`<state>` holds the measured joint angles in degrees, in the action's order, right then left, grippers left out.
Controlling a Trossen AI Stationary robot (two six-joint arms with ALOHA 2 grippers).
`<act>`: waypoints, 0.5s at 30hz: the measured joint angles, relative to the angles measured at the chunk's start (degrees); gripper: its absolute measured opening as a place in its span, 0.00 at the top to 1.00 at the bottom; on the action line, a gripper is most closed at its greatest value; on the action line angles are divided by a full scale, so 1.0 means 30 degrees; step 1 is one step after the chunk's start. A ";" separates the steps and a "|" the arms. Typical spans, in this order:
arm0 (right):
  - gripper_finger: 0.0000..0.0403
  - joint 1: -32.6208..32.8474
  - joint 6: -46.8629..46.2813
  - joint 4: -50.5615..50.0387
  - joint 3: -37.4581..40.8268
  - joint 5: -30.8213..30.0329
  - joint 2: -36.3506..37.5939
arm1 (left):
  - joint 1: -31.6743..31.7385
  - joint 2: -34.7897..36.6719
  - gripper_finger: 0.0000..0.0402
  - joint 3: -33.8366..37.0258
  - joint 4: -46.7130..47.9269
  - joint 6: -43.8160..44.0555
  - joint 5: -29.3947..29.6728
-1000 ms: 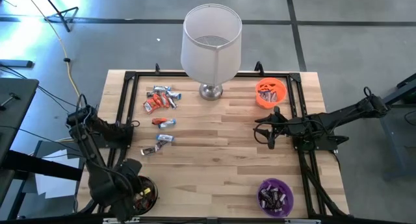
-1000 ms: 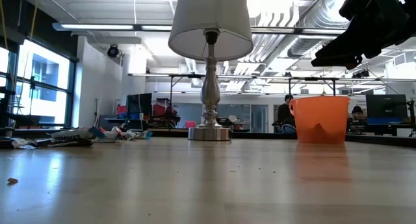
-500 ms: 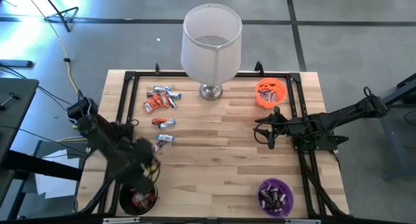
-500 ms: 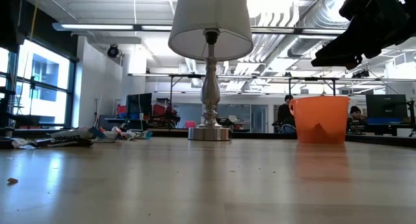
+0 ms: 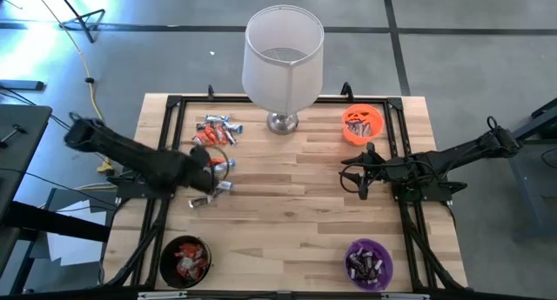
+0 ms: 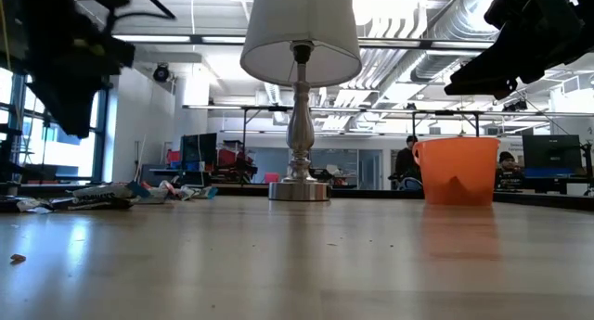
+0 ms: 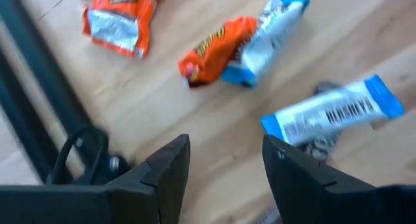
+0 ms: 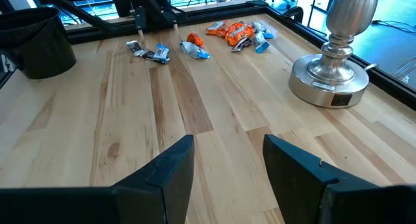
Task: Sort candy
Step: Put the orange chocolate bar into the black bucket
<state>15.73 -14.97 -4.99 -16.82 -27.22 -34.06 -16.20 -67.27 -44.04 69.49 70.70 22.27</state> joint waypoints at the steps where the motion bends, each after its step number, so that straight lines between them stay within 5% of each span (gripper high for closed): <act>1: 0.55 0.0005 0.0002 0.0001 0.0000 0.0001 0.0000 | 0.0810 0.0372 0.55 0.0371 -0.0537 -0.1008 -0.0098; 15: 0.55 0.0002 -0.0002 0.0007 0.0000 0.0000 0.0000 | 0.7860 -0.0146 0.55 0.1629 -0.4659 -1.1435 -0.1706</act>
<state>15.74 -14.97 -4.97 -16.82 -27.22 -34.06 7.38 -67.71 -39.16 55.51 36.40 17.16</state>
